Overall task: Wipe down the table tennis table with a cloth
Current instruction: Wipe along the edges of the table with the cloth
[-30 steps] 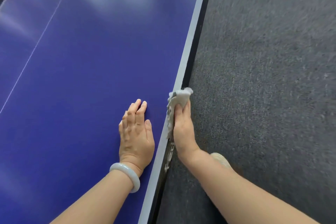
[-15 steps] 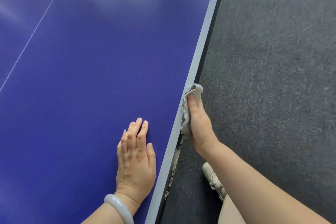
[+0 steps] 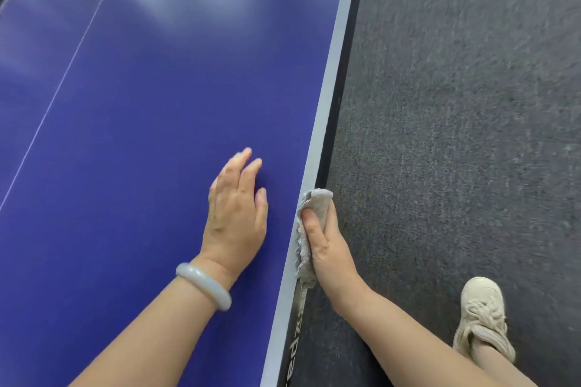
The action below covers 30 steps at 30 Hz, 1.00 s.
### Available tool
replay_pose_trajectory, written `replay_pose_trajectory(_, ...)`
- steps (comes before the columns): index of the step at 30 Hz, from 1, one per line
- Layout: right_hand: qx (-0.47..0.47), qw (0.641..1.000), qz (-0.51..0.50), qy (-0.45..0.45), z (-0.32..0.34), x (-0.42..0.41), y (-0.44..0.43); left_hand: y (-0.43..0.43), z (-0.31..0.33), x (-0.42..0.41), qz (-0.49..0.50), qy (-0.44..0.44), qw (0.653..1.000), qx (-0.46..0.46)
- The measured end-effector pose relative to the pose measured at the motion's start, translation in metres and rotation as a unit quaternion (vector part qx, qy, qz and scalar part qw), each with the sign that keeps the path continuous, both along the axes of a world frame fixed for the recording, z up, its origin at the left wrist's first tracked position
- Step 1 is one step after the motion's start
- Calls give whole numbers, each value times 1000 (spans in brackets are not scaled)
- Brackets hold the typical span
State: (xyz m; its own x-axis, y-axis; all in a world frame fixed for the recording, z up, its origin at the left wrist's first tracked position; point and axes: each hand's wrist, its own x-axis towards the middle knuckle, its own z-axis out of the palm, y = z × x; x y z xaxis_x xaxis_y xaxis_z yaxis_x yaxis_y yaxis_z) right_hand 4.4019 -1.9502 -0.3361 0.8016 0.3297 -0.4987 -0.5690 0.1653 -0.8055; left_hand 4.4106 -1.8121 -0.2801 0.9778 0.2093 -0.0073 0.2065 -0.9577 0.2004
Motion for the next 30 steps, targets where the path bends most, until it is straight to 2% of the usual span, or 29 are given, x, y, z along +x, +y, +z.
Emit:
replay_pose_trajectory(4, -15, 1000, 4, 4, -4, -7, -1, -1, -13, 83, -26, -1, 1000, 15)
replay_pose_trajectory(8, -25, 999, 30, -26, -6, -12, -2, -4, -31, 106, -17, 5, 1000, 25)
replay_pose_trajectory(11, -6, 998, -13, -65, -5, 40, 6, -2, -32, 104, -9, -4, 1000, -2)
replay_pose_trajectory(15, -7, 992, -106, -66, -1, 130, 17, -4, -29, 104, -12, -2, 1000, -14)
replay_pose_trajectory(17, 2, 989, -112, -94, -5, 120, 17, -5, -29, 103, -12, -4, 1000, -20)
replay_pose_trajectory(21, 35, 988, -56, -138, -13, 39, 4, -4, -31, 104, -7, -9, 1000, -19)
replay_pose_trajectory(23, 34, 990, -32, -135, -14, 37, 2, -4, -31, 105, -5, -8, 1000, -15)
replay_pose_trajectory(30, 13, 993, -69, -91, -8, 208, 8, -3, -30, 104, -7, 8, 1000, -3)
